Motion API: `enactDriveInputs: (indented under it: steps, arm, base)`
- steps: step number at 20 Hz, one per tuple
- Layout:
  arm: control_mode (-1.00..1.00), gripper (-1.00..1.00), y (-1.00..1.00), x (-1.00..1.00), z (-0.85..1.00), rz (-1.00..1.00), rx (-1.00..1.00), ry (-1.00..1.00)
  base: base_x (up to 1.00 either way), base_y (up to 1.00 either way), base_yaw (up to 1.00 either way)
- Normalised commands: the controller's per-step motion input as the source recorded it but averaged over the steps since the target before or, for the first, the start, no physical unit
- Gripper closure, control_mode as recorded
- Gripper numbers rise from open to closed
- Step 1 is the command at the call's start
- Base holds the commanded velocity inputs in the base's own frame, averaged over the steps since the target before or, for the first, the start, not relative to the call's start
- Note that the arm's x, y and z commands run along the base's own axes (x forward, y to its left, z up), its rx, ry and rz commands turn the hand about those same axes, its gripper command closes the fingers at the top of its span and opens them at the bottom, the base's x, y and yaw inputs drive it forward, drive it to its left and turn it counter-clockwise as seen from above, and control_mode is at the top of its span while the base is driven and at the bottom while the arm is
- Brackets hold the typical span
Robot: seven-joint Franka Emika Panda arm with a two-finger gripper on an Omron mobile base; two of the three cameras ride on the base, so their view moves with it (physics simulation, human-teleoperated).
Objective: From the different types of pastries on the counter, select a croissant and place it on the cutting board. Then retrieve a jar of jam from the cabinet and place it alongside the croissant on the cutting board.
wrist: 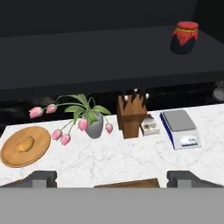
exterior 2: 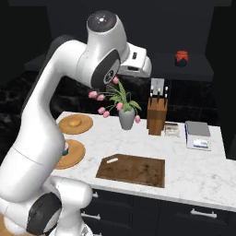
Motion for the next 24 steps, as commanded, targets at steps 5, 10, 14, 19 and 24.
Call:
enactDriveInputs:
  steps: [5,10,14,19,24]
  arm:
    - [-1.00,-1.00,0.08,-0.44,-0.51,-0.05,0.09,-0.02]
    - [-1.00,-1.00,-0.03,0.46,0.62,-0.01,0.03,0.00]
    - [-1.00,-1.00,-0.15,0.48,0.95,-0.01,0.00,0.00]
    - [-1.00,-1.00,-0.20,0.19,0.11,0.03,0.03,0.00]
    - [-1.00,-1.00,-0.70,0.49,0.33,0.10,0.08,-0.02]
  base:
    - [0.00,0.00,0.00]
    - [0.00,0.00,0.00]
    - [0.00,0.00,0.00]
    - [0.00,0.00,0.00]
    - [0.00,0.00,0.00]
